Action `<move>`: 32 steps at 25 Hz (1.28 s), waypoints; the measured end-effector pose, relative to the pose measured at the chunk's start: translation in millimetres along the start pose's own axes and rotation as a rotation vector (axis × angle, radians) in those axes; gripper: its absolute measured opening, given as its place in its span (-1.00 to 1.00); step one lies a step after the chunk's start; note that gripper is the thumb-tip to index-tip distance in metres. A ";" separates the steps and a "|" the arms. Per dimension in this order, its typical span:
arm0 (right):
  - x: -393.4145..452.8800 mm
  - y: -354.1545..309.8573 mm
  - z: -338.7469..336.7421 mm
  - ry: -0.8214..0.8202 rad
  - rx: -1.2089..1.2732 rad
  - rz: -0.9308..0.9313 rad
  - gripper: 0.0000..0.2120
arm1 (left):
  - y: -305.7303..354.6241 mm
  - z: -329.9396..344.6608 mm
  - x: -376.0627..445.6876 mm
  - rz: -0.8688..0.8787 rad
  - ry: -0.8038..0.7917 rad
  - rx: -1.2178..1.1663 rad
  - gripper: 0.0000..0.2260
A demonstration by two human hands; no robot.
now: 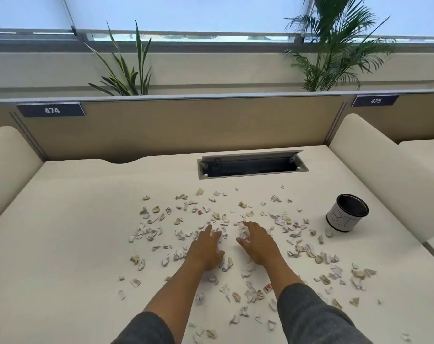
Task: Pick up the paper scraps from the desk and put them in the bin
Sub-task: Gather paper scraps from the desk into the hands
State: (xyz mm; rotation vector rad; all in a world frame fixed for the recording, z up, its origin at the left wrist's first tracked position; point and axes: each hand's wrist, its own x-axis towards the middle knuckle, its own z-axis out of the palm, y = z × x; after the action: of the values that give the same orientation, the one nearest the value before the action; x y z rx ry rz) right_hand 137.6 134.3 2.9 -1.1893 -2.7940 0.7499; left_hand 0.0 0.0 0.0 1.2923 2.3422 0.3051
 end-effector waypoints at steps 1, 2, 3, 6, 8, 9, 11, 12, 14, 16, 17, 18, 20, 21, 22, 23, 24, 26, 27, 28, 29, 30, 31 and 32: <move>-1.8 0.0 0.6 -0.019 0.001 -0.001 -0.41 | 0.8 -0.8 0.7 0.014 -0.001 0.012 -0.49; -2.9 -0.6 0.4 -0.038 -0.015 0.000 -0.41 | 1.9 -3.0 1.4 0.021 0.011 0.031 -0.56; -4.6 0.6 2.0 -0.053 -0.045 -0.008 -0.43 | 2.2 -3.3 1.9 0.037 0.017 0.066 -0.63; -6.5 2.5 4.5 -0.076 -0.088 -0.031 -0.60 | 3.9 -3.7 2.4 0.065 0.040 0.095 -0.72; -6.8 2.9 3.7 -0.062 -0.085 -0.042 -0.68 | 4.1 -3.4 2.4 0.062 0.056 0.076 -0.76; -6.6 3.9 3.0 -0.051 -0.089 -0.049 -0.71 | 4.5 -2.3 3.0 0.045 0.055 0.059 -0.79; -5.7 6.0 2.4 -0.030 -0.099 -0.066 -0.74 | 7.8 -1.0 3.5 0.002 0.048 0.032 -0.89; -4.7 7.2 3.2 -0.026 -0.096 -0.071 -0.75 | 9.3 -0.6 4.1 -0.013 0.041 0.025 -0.93; -2.5 9.6 4.1 -0.018 -0.087 -0.072 -0.78 | 10.8 0.1 7.2 -0.039 0.047 0.015 -0.94; 1.5 12.6 1.6 -0.029 -0.067 -0.072 -0.79 | 14.1 -0.2 11.6 -0.078 0.057 -0.020 -0.93; 4.5 14.4 -1.5 -0.041 -0.040 -0.068 -0.78 | 16.4 -1.5 13.7 -0.101 0.051 -0.041 -0.95; 8.5 16.3 -5.9 -0.051 0.005 -0.055 -0.78 | 19.3 -2.9 16.3 -0.115 0.049 -0.063 -0.97; 16.4 24.0 -17.9 -0.047 0.153 -0.007 -0.81 | 29.1 -7.2 23.2 -0.144 0.060 -0.144 -0.87; 19.7 28.9 -24.9 -0.042 0.253 0.020 -0.85 | 34.7 -10.0 26.8 -0.159 0.076 -0.197 -0.86; 22.0 34.4 -32.6 -0.055 0.363 0.046 -0.88 | 40.9 -12.5 31.4 -0.166 0.101 -0.245 -0.87; 24.2 42.6 -41.2 -0.084 0.464 0.065 -0.91 | 50.1 -14.3 37.3 -0.180 0.122 -0.297 -0.87; 26.0 51.9 -50.2 -0.119 0.533 0.072 -0.91 | 60.2 -15.6 44.0 -0.192 0.136 -0.350 -0.86; 30.2 69.6 -68.8 -0.178 0.614 0.082 -0.89 | 86.2 -16.7 57.5 -0.204 0.135 -0.446 -0.84; 32.9 78.9 -77.9 -0.191 0.650 0.089 -0.88 | 100.9 -15.8 65.2 -0.212 0.132 -0.494 -0.84; 35.5 89.0 -88.2 -0.195 0.669 0.094 -0.88 | 116.8 -14.7 73.6 -0.224 0.131 -0.545 -0.85; 37.6 98.2 -98.3 -0.193 0.669 0.091 -0.88 | 132.5 -13.8 80.7 -0.235 0.131 -0.596 -0.85; 39.5 106.8 -109.2 -0.189 0.653 0.085 -0.89 | 147.5 -12.9 87.3 -0.241 0.131 -0.641 -0.85; 41.9 118.5 -122.0 -0.182 0.632 0.081 -0.89 | 165.3 -11.0 95.0 -0.239 0.127 -0.676 -0.85; 43.9 131.0 -135.6 -0.168 0.608 0.081 -0.89 | 183.4 -8.4 101.9 -0.232 0.118 -0.702 -0.84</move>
State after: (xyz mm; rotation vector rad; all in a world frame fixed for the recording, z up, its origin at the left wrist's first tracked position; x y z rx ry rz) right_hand 221.3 299.7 58.6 -1.1513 -2.3400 1.6157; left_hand 85.3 184.7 51.9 0.6714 2.1358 1.0331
